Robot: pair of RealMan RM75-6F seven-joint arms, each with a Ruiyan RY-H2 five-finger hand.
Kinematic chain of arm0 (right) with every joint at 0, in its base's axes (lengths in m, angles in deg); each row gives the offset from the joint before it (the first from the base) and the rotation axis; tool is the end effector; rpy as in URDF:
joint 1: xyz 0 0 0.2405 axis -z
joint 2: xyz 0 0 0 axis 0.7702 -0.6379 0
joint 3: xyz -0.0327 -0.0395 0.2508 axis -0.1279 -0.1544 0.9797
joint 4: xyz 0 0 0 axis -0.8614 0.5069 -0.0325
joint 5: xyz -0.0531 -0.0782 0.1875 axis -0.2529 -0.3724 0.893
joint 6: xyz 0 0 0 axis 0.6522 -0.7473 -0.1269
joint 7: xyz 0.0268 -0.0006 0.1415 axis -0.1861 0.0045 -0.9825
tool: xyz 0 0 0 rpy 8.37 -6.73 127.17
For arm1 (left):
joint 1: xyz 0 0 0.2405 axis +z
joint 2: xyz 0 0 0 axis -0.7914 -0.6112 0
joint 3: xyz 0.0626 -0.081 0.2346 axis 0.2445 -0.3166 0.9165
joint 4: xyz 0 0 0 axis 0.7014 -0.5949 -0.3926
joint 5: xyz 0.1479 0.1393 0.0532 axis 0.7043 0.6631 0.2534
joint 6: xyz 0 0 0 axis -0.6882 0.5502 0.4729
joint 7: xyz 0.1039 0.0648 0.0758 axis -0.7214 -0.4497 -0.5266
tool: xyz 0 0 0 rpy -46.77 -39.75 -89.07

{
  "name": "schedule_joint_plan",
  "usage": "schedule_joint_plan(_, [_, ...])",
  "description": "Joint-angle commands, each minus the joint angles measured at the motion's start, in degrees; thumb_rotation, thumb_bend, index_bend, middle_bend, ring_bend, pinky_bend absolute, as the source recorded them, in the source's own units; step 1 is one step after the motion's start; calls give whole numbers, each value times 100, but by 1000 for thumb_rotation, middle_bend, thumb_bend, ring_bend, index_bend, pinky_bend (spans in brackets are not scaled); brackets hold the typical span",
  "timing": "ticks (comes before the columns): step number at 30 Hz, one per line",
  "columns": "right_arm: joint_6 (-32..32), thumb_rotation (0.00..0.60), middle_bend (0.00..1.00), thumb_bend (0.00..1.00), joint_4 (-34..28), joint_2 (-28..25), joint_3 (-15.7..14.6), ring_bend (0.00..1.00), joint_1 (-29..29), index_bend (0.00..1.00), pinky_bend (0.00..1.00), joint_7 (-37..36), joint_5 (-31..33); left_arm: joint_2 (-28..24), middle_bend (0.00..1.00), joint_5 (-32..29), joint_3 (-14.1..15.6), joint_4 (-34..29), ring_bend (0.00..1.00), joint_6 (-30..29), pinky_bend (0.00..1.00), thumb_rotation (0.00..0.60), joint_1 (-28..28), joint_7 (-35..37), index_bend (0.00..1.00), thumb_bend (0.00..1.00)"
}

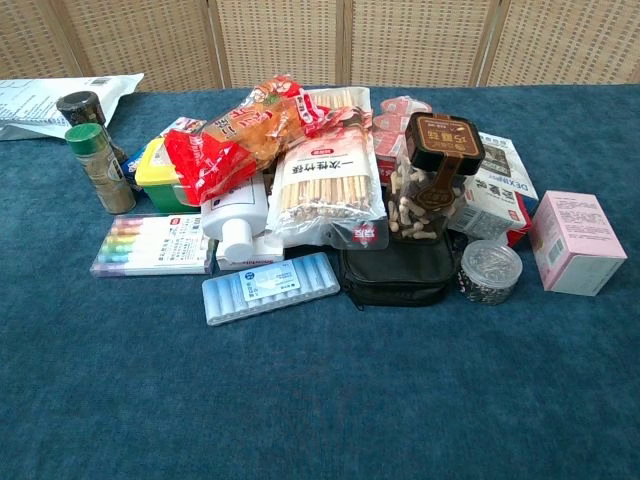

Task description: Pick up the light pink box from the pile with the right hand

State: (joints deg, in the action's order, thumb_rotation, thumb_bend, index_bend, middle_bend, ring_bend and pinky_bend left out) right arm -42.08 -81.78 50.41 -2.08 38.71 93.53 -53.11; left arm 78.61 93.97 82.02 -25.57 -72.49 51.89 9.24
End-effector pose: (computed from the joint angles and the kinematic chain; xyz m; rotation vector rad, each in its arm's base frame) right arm -0.3014 -0.2299 0.1625 1.3623 -0.9413 0.7980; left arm -0.2629 0.1336 0.1822 -1.4800 -0.9177 -1.0559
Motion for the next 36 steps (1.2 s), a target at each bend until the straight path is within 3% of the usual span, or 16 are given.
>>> schedule_joint_plan(1, [22,591,24,155,-10,1,-5,0,0,0,0,-26,-1,2,60,-16,4,12,0,24,0,412,-6,19,12,283])
schedule_joint_plan(18, [285,589,24,153,-155,24,-117,0,-152,0,0,-636,-522,-6,58,84,-28,78,0,6,0,411,-63,133,2,283])
schedule_joint_plan(32, [1441,586,0,143,100,612,-117,0,-939,0,0,-728,-523,-27,55,-40,-87,37,0,188,0,412,-178,48,0,282])
schedule_joint_plan(36, [1661,562,0,142,278,799,-124,0,-1099,0,0,-720,-469,-30,54,-58,-89,44,0,208,0,412,-189,41,0,283])
